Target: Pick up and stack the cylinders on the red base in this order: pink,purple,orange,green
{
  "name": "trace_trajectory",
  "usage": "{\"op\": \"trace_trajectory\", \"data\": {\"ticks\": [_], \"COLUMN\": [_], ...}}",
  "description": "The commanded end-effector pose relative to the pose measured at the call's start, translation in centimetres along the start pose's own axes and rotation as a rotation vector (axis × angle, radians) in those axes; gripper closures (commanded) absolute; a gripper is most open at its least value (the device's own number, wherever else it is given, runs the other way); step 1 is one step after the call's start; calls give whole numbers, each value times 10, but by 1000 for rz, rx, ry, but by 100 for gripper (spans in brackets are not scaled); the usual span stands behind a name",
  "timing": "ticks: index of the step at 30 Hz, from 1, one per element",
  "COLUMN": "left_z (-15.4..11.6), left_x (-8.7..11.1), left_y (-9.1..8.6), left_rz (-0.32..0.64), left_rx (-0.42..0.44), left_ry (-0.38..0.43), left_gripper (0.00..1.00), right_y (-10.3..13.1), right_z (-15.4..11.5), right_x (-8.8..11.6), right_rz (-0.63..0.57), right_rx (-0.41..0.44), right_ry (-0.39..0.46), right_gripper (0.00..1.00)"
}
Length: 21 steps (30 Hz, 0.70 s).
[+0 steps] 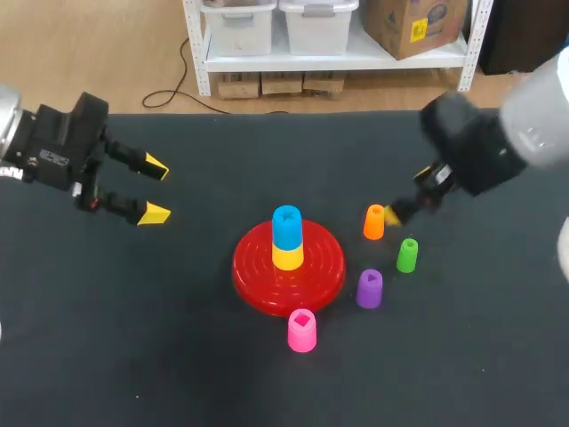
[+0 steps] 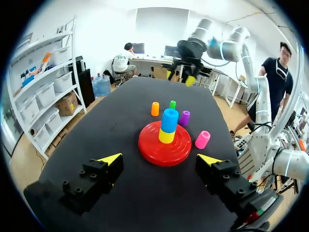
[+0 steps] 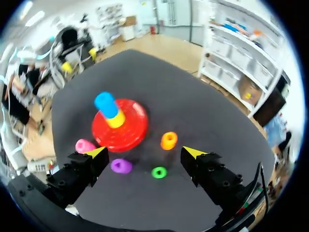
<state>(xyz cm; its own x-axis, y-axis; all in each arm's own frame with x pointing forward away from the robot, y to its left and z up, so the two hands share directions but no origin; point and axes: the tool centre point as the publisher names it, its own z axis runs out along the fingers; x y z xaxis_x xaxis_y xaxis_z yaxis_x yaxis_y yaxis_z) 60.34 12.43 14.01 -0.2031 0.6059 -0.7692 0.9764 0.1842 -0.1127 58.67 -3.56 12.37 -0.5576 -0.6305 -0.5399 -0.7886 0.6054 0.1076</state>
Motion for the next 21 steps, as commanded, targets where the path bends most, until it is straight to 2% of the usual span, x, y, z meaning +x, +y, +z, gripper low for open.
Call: {"op": "trace_trajectory", "data": {"ticks": [1,6,9,14,21], "left_z": [0,0,0,0,0], "left_x": [1,1,1,1,1], "left_y": [0,0,0,0,0], "left_rz": [2,2,2,2,2], "left_rx": [-2,-2,-2,-2,-2], "left_ry": [-4,-4,-4,-4,-4], "left_gripper": [0,0,0,0,0], "right_y": [20,46,62,81,109], "right_z": [13,26,32,37,51], "right_x": [-1,7,13,17,32], "right_rz": [-26,-64,-126,-180,-285], "right_rx": [-30,-54,-44,-56,-23], "right_ry": [28,94,155,178,216], "right_gripper": [0,0,0,0,0]}}
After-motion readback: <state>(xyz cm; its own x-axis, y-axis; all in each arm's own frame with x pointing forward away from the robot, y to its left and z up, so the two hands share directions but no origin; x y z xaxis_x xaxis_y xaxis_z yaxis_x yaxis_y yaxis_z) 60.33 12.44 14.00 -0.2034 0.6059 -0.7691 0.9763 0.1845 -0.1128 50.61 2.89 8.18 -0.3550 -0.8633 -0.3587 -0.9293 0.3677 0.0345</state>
